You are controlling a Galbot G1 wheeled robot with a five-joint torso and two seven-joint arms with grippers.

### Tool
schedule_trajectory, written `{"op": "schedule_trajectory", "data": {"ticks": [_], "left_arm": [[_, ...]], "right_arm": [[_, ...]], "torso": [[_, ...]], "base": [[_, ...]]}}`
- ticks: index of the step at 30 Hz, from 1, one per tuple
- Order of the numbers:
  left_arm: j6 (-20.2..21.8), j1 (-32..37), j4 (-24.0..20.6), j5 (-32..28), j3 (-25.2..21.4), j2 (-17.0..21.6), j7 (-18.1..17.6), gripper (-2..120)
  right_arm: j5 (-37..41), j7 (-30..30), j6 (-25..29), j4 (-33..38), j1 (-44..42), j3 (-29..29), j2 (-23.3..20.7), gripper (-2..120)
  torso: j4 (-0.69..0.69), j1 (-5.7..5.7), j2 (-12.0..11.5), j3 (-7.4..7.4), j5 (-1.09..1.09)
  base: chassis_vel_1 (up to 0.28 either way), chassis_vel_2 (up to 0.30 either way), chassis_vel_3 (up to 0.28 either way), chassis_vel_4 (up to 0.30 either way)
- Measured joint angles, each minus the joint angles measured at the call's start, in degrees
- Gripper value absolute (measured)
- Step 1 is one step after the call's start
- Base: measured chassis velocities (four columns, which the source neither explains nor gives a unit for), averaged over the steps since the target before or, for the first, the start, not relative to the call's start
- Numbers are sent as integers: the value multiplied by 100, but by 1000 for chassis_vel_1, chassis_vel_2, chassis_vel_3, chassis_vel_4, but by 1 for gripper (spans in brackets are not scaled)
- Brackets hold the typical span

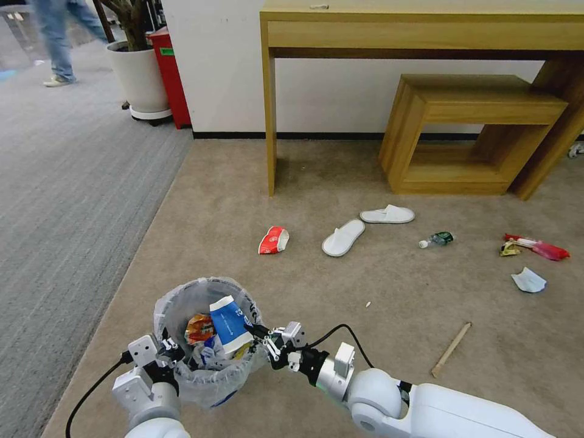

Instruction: Pick up the trash bin and place the garbage on the floor into it.

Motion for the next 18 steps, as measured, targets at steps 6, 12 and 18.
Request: {"op": "schedule_trajectory", "data": {"ticks": [6,12,18], "left_arm": [[-16,38,-10,-5,-35,60,106,1],[-283,303,-191,-27,-345,496,935,1],[-354,314,-217,49,-345,503,1100,1]], "right_arm": [[0,0,0,0,0,0,0,0],[-185,74,13,10,-180,390,52,7],[-712,327,88,70,-663,1439,200,30]], "torso": [[0,0,0,0,-1],[1,0,0,0,1],[0,0,0,0,0]], "base": [[0,0,0,0],[0,0,0,0],[0,0,0,0]]}}
